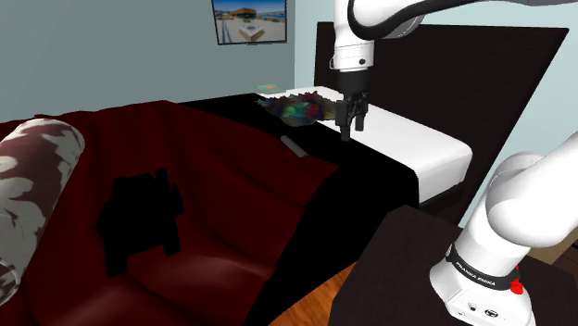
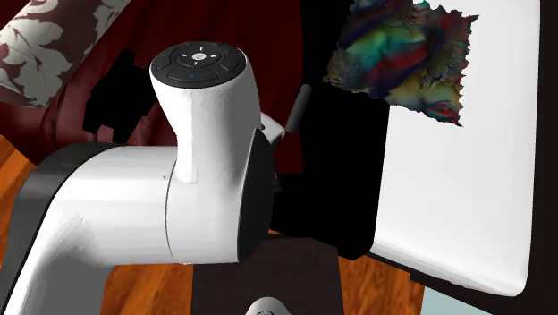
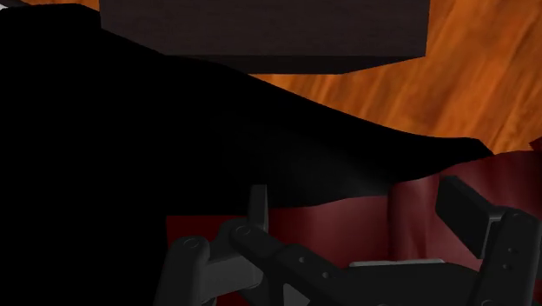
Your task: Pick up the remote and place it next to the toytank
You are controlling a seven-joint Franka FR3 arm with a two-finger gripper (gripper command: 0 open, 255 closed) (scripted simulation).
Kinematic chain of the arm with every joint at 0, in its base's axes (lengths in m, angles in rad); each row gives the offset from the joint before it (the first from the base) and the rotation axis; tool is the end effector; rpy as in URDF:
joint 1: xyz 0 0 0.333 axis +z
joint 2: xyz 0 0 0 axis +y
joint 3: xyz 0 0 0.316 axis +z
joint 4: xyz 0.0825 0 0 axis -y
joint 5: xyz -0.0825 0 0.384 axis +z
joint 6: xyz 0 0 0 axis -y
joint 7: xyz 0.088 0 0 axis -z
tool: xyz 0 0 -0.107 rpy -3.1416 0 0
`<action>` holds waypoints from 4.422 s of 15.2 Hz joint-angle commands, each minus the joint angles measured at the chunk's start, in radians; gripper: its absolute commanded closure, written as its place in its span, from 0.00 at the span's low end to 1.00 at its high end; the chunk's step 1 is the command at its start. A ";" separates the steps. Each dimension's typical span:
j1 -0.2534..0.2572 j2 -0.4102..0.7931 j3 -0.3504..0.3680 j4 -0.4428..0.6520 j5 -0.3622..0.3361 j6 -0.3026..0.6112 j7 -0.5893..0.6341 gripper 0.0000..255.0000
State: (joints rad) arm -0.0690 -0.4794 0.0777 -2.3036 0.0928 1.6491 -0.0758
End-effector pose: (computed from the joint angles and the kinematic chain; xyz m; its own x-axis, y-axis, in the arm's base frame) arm 0.3882 0.0157 0.5138 0.9834 0.0621 -0.1708 0.0512 -0.9964 -0.0671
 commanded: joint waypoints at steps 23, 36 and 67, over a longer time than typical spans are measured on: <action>-0.107 0.942 -0.076 0.787 -0.020 0.121 0.199 0.00; -0.133 1.191 -0.097 1.016 -0.005 0.133 0.237 0.00; -0.134 1.145 -0.097 1.109 -0.007 -0.005 0.247 1.00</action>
State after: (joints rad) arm -0.2017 0.6692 -0.0189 -1.2041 0.0860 1.6573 0.1721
